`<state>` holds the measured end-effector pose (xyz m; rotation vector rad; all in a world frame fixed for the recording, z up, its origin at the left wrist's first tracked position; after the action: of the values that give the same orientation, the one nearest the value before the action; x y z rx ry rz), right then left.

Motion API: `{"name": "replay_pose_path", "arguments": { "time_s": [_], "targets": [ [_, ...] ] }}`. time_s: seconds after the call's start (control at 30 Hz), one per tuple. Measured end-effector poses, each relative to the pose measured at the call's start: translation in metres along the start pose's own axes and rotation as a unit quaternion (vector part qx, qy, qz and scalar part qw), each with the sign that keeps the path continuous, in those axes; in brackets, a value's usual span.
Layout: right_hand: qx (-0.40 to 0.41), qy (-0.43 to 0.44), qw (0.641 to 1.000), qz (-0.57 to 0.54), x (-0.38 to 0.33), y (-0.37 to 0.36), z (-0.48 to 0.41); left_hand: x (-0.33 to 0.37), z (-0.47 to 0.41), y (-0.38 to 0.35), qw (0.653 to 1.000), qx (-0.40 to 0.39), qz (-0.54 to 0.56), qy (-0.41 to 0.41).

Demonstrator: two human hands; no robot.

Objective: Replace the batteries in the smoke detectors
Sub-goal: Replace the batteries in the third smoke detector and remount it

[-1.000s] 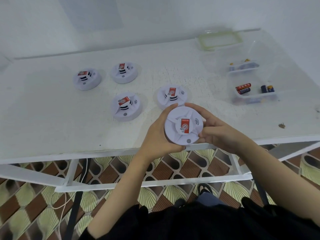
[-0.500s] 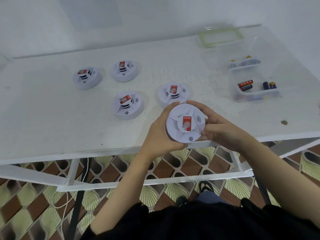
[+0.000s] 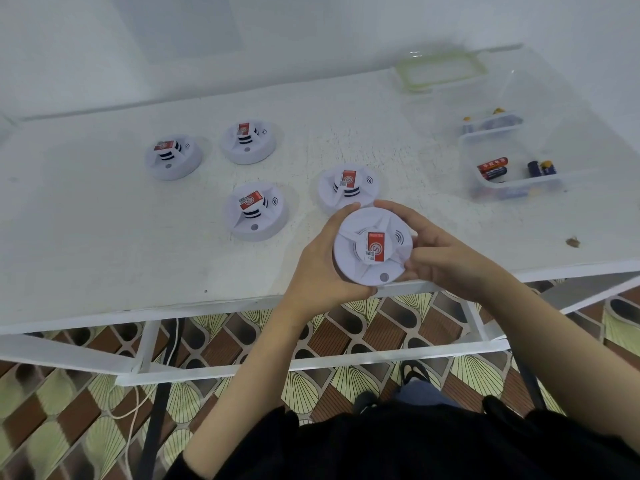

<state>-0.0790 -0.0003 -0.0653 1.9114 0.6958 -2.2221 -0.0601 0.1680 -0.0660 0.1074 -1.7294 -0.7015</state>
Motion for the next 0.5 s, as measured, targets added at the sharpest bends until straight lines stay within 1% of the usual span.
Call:
{"name": "replay_pose_path", "arguments": {
  "time_s": [0.33, 0.5],
  "targets": [
    [0.003, -0.005, 1.000, 0.009, -0.0004, -0.0001, 0.0003, -0.0002, -0.0009, 0.0009, 1.000, -0.005, 0.007, -0.002],
    [-0.020, -0.005, 0.998, 0.058, -0.0026, -0.0031, 0.0017, -0.0001, -0.0007, 0.0009, 1.000, -0.009, 0.019, 0.001]
  ]
}}
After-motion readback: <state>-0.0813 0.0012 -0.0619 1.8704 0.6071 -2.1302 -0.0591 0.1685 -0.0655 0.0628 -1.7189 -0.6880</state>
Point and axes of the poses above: each hand's wrist, its own z-axis away from the middle knuckle, its own y-axis out of the back of the hand, x = y × z, the point moved 4 cm from there along -z, towards the middle knuckle, and after that the axes turned 3 degrees about -z, right-handed, at the moved point
